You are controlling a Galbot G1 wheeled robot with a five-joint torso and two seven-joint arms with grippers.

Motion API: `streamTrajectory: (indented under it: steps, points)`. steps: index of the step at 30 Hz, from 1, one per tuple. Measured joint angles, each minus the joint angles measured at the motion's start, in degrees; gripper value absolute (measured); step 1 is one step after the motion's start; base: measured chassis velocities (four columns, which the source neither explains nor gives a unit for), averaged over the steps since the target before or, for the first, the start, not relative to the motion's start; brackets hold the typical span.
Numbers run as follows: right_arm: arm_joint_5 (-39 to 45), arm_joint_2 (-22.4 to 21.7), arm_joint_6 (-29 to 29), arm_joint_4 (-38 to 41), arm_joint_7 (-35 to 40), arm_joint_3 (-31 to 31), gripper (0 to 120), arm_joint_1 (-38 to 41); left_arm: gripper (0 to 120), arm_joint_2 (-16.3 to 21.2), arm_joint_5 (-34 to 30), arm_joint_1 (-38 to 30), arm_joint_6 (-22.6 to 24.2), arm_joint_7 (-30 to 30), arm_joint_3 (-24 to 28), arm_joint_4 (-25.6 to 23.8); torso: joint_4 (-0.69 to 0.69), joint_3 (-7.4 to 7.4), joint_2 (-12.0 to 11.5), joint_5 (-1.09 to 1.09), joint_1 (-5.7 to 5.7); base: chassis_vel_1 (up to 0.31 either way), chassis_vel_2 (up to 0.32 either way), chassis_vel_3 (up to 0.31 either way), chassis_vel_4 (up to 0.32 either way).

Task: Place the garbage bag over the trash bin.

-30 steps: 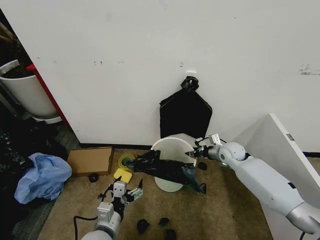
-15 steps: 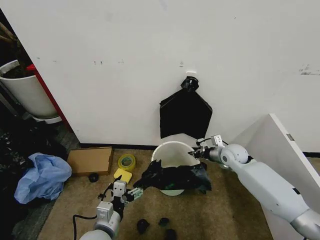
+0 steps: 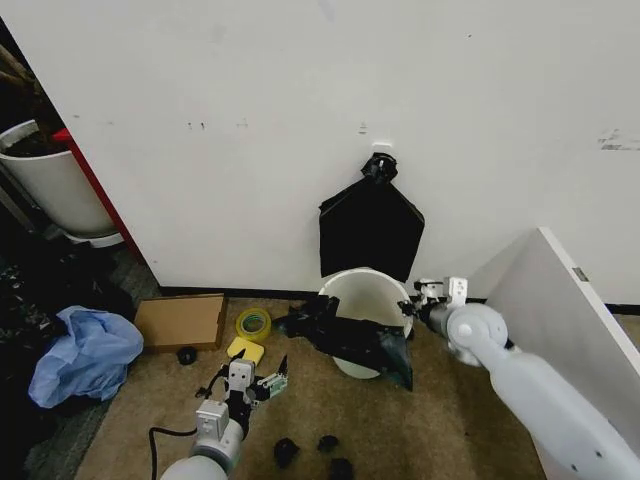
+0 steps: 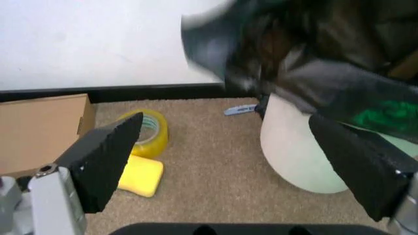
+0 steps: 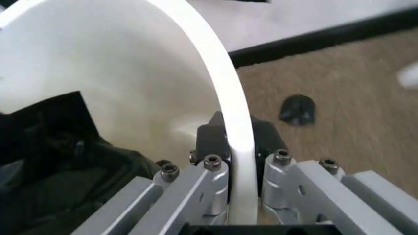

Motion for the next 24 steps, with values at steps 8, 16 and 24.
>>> streamTrajectory:
  steps: [8,16,24]
  points:
    - [-5.9,4.8,15.3,8.6,12.3,0.1,1,-10.0,100,0.9,-1.3,-1.8,0.5,0.0,0.3,0.1,0.0,0.0,0.0,-0.03,0.0,0.0,0.0,0.0,0.0]
    - [-9.5,8.6,18.4,10.8,15.4,0.9,1,-16.5,100,3.1,-2.1,-1.8,0.6,0.8,0.2,-0.8,-0.01,0.0,0.0,-0.02,0.0,0.0,0.0,0.0,0.0]
    - [-13.4,12.6,20.4,11.0,17.6,0.7,1,-19.8,100,3.1,-2.2,-1.6,0.5,0.9,0.2,-0.9,0.0,0.0,0.0,-0.02,0.0,0.0,0.0,0.0,0.0]
